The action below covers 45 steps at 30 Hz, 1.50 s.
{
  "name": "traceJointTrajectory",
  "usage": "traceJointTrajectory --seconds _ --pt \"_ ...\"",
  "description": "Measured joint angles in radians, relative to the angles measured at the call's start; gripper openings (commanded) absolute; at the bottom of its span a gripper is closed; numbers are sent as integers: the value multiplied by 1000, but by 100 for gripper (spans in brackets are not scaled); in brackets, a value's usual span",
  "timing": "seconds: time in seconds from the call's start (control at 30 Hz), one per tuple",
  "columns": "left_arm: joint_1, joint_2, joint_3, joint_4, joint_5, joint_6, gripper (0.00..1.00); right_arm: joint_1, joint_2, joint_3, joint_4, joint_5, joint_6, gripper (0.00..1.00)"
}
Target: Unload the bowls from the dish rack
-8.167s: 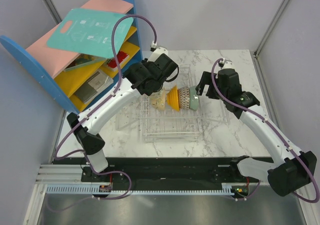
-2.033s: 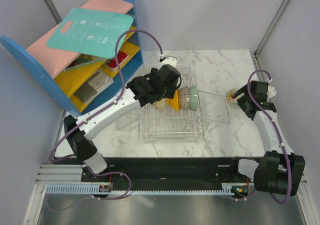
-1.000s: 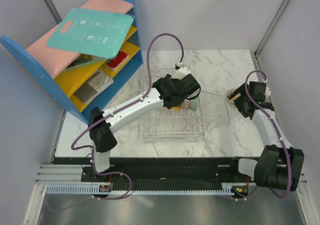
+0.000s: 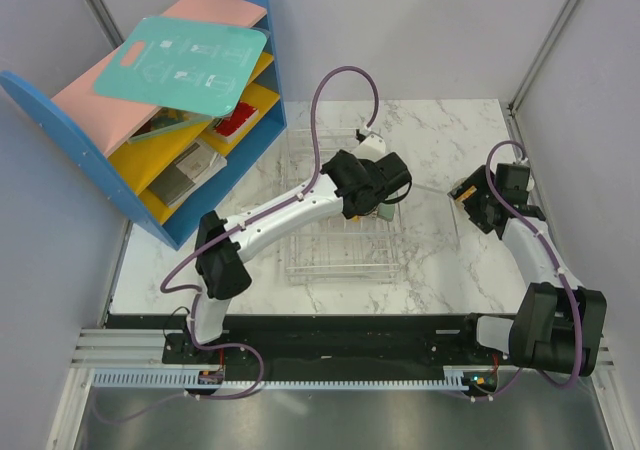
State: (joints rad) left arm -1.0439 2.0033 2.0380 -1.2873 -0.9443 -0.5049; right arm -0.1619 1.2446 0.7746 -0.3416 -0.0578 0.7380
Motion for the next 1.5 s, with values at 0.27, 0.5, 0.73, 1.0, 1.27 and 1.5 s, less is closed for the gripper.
traceJointTrajectory --seconds 0.27,0.5,0.73,1.0,1.27,1.5 --pt "0 14 32 -28 2 -2 2 0 -42 8 37 -64 -21 90" --pt "4 16 63 -60 3 -1 2 0 -41 13 51 -94 -21 89" --pt "0 16 97 -64 2 -1 2 0 -41 13 53 -106 -20 89" --pt "0 18 97 -66 4 -6 49 0 -41 13 58 -114 -21 89" --pt "0 46 97 -67 12 -29 52 0 -35 11 60 -119 -20 89" --pt "-1 65 83 -66 3 -67 49 0 -34 2 65 -122 -21 89"
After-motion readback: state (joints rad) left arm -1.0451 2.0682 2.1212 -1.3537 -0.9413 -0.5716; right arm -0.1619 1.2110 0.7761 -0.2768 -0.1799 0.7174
